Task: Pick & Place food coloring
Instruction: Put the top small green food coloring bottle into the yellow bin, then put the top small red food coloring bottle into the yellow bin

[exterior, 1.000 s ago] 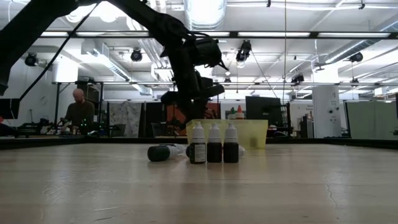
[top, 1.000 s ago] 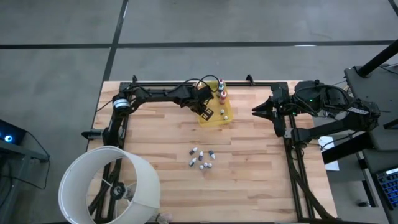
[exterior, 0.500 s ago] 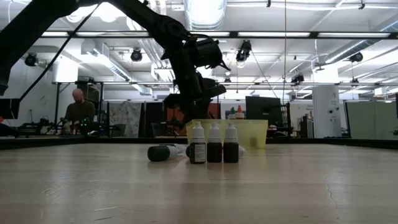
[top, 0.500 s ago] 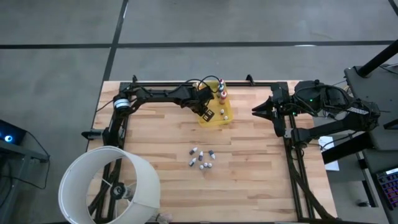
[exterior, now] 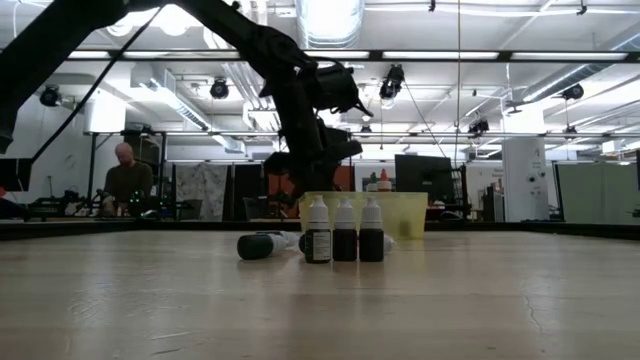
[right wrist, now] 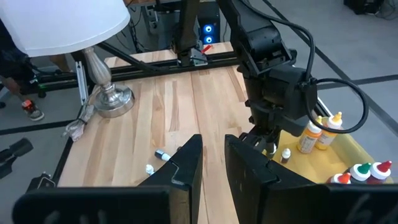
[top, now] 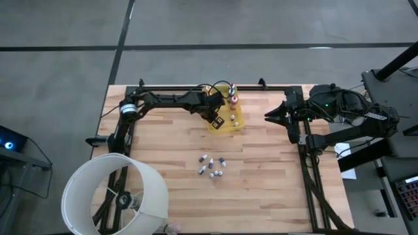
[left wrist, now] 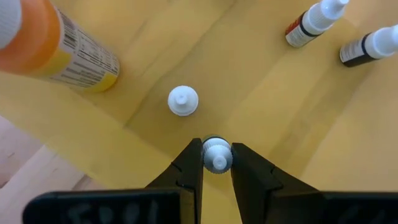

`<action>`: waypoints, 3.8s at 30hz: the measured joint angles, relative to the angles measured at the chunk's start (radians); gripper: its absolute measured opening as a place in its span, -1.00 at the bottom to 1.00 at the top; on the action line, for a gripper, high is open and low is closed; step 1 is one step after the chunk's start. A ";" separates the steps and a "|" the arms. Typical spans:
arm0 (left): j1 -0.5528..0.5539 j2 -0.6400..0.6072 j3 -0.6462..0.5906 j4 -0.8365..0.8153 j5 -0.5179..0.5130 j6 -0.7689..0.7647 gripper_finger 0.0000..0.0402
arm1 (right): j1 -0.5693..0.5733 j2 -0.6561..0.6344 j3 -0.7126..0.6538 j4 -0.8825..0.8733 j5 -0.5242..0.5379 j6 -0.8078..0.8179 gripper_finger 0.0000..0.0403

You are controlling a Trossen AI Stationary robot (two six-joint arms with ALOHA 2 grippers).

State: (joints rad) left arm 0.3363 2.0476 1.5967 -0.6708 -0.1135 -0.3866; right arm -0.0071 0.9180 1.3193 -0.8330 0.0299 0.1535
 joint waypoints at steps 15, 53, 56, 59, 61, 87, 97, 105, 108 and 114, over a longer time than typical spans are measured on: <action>0.002 0.000 0.000 0.003 -0.045 -0.037 -0.78 | 0.000 0.000 0.000 0.000 0.000 0.003 -0.71; 0.002 0.000 0.000 0.018 -0.044 -0.036 -0.55 | 0.000 0.000 0.000 0.000 0.000 0.003 -0.71; 0.002 0.000 0.000 0.018 -0.043 -0.036 -0.54 | 0.000 0.000 0.000 0.000 0.000 0.003 -0.71; 0.002 0.000 0.000 0.018 -0.041 -0.036 -0.54 | 0.000 0.000 0.000 0.000 0.000 0.003 -0.71; 0.003 0.000 0.000 0.018 -0.022 -0.035 -0.54 | 0.000 0.000 0.000 0.000 0.000 0.003 -0.71; -0.163 -0.017 0.475 -0.600 0.036 0.133 -0.54 | 0.000 0.000 0.000 -0.001 0.000 -0.003 -0.71; -0.321 -0.122 0.347 -0.485 0.044 0.046 -0.54 | 0.000 0.001 -0.019 -0.002 -0.001 0.004 -0.71; -0.371 -0.307 0.039 -0.327 0.053 -0.055 -0.54 | 0.000 0.020 -0.024 -0.002 -0.001 0.004 -0.71; -0.374 -0.385 -0.087 -0.238 0.084 -0.094 -0.54 | 0.000 0.030 -0.024 -0.002 -0.002 0.004 -0.71; -0.373 -0.503 -0.301 -0.006 0.113 -0.114 -0.54 | 0.000 0.062 -0.024 -0.002 -0.002 0.004 -0.71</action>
State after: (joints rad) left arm -0.0369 1.5446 1.2957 -0.6773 -0.0007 -0.5008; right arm -0.0067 0.9800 1.2953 -0.8347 0.0278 0.1574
